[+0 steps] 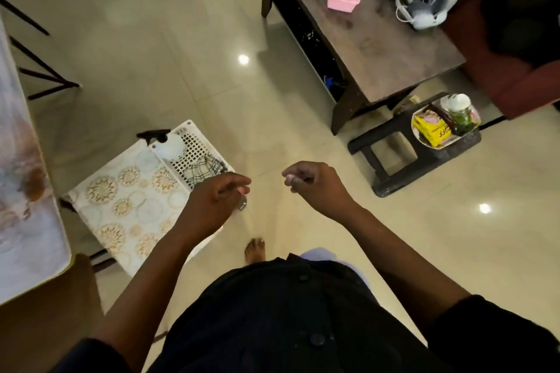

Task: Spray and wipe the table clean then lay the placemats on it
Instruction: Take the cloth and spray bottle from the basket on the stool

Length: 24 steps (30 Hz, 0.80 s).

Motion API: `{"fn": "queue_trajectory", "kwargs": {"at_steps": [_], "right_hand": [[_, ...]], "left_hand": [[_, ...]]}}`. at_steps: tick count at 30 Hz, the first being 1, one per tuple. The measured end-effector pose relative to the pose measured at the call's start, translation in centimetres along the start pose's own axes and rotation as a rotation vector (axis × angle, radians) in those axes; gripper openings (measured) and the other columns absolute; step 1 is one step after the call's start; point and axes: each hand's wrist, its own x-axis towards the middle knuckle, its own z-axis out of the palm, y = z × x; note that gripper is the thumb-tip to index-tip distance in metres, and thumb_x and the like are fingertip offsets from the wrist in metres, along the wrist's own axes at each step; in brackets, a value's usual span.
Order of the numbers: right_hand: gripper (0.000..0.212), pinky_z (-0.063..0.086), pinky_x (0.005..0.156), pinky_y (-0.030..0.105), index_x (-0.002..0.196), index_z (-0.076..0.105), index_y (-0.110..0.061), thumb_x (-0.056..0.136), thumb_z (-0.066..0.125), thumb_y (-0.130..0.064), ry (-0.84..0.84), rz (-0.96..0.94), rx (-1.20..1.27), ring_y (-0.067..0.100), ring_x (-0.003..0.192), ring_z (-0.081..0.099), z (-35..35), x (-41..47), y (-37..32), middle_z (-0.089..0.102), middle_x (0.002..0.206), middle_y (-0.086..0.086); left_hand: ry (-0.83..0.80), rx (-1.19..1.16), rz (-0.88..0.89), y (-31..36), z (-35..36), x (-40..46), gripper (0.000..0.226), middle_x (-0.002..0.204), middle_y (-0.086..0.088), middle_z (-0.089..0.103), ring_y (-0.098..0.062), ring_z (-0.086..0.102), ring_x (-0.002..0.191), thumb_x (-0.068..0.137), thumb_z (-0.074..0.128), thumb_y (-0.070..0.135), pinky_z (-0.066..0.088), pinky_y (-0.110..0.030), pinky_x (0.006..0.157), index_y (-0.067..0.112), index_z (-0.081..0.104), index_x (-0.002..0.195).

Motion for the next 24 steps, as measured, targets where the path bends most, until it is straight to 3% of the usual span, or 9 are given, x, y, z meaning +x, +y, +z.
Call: {"fn": "queue_trajectory", "kwargs": {"at_steps": [2,7,16,20,24], "right_hand": [[0.021,0.059,0.082,0.042,0.097,0.077,-0.026,0.087,0.061,-0.036,-0.006,0.001,0.035,0.016,0.081,0.072,-1.4,3.5,-0.6,0.075,0.085,-0.008],[0.013,0.059,0.083,0.045,0.097,0.077,-0.019,0.093,0.064,-0.021,-0.09,-0.058,0.043,0.017,0.076,0.073,-5.2,13.2,-0.9,0.076,0.082,-0.002],[0.01,0.06,0.083,0.043,0.098,0.077,-0.026,0.095,0.068,-0.026,-0.357,-0.201,-0.067,0.009,0.081,0.072,-12.5,29.6,-3.4,0.076,0.086,-0.01],[0.009,0.059,0.082,0.043,0.095,0.077,-0.027,0.095,0.068,-0.026,-0.45,-0.253,-0.118,0.013,0.081,0.072,-13.9,36.2,-5.3,0.076,0.086,-0.007],[0.01,0.058,0.084,0.043,0.097,0.077,-0.028,0.092,0.069,-0.027,-0.555,-0.313,-0.168,0.011,0.082,0.072,-13.1,42.5,-8.5,0.076,0.087,-0.009]], "left_hand": [[0.021,-0.015,0.012,1.4,-0.2,3.0,0.023,0.099,0.023,0.079,0.007,0.072,0.097,0.102,0.065,0.01,0.052,-0.012,0.083,0.027,0.079,0.111],[0.109,-0.056,0.011,4.5,0.2,10.8,0.021,0.1,0.01,0.081,-0.001,0.075,0.1,0.102,0.066,0.009,0.058,-0.024,0.091,0.024,0.078,0.11],[0.392,-0.146,-0.13,10.0,0.9,22.0,0.021,0.097,0.014,0.082,-0.002,0.075,0.1,0.103,0.065,0.013,0.058,-0.036,0.099,0.03,0.077,0.11],[0.528,-0.205,-0.215,11.3,0.4,25.7,0.023,0.095,0.017,0.081,-0.002,0.075,0.1,0.103,0.065,0.013,0.057,-0.035,0.1,0.032,0.077,0.107],[0.628,-0.264,-0.261,11.9,-1.8,28.9,0.023,0.095,0.015,0.082,0.001,0.075,0.099,0.103,0.066,0.012,0.055,-0.025,0.094,0.031,0.076,0.107]]}}
